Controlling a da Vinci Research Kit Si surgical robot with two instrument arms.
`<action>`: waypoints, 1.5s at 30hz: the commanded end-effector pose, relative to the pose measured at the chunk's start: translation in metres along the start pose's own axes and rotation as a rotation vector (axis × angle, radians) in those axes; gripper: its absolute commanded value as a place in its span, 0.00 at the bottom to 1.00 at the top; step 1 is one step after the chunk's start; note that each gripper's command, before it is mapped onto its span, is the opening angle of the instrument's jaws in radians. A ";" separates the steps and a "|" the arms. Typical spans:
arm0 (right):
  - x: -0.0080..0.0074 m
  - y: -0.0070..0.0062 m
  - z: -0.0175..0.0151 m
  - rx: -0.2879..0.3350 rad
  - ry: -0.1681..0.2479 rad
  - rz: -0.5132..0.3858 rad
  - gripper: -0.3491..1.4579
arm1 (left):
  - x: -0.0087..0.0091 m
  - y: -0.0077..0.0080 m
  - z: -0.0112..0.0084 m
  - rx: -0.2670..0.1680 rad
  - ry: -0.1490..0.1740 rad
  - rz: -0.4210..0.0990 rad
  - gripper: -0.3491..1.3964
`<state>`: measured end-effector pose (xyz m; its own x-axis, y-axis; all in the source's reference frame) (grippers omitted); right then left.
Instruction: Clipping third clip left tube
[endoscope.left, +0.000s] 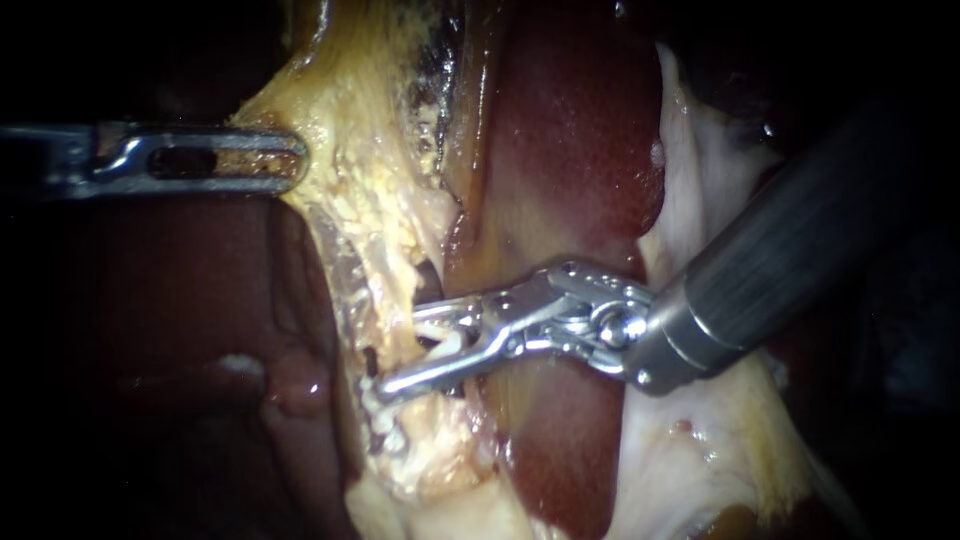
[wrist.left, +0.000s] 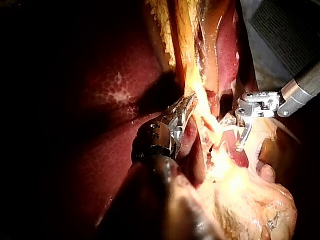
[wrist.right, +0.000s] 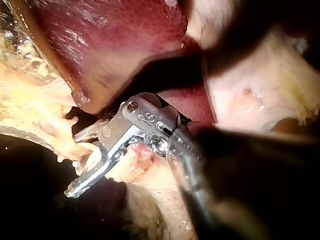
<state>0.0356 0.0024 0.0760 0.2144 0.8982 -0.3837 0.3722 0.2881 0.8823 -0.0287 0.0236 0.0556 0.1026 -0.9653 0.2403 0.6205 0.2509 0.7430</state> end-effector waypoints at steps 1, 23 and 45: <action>-0.0001 0.0000 0.0001 0.006 -0.007 0.021 0.48 | 0.0001 0.0001 0.0001 0.001 0.000 0.000 0.00; -0.0028 0.0015 0.0043 0.090 -0.046 0.108 0.48 | -0.0002 0.0008 0.0004 0.001 0.000 0.000 0.00; 0.0016 0.0000 0.0039 0.003 0.029 0.233 0.47 | -0.0002 0.0008 0.0004 0.001 0.000 0.000 0.00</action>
<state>0.0395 0.0027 0.0743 0.2703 0.9501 -0.1558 0.3192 0.0642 0.9455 -0.0285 0.0241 0.0564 0.1025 -0.9654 0.2398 0.6205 0.2505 0.7431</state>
